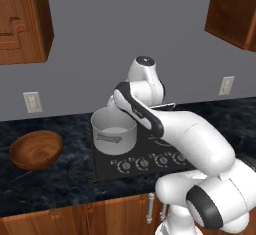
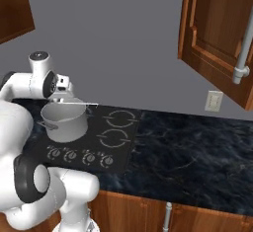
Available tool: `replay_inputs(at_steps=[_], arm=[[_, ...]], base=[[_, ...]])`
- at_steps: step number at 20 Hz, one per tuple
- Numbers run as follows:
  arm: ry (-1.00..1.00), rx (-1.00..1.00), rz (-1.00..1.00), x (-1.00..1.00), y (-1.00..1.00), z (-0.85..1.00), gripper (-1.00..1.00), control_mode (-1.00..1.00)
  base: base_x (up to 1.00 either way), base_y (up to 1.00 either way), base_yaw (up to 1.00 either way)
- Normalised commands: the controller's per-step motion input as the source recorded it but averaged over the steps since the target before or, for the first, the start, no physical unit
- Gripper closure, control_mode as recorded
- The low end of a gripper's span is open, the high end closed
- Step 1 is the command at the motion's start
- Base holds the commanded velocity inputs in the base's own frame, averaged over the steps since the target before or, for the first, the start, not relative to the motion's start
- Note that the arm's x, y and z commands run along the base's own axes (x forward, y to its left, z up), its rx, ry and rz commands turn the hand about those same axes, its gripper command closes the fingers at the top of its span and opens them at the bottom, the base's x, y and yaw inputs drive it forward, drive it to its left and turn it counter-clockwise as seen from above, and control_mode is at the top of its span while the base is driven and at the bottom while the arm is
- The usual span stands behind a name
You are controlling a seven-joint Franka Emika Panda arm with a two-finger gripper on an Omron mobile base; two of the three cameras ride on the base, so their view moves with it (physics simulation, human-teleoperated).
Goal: Open the cabinet and move the ladle to the pot. Then close the cabinet.
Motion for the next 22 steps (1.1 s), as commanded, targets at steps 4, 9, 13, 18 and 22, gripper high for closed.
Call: replay_inputs(at_steps=[4, 9, 13, 18, 22], arm=[[0.00, -0.02, 0.00, 0.38, 0.13, -0.36, 1.00, -1.00], [0.01, -0.01, 0.00, 0.12, 0.17, -0.28, 1.00, -1.00], [0.00, 0.00, 0.00, 0.01, 0.14, -0.26, 1.00, -1.00], [0.07, 0.00, 0.00, 0.29, 0.11, -0.33, 1.00, -1.00], [0.09, 0.00, 0.00, 0.26, 0.12, -0.36, 1.00, -1.00]], base=[[0.00, 0.00, 0.00], [0.00, 0.00, 0.00], [0.00, 0.00, 0.00], [0.00, 0.00, 0.00], [0.00, 0.00, 0.00]])
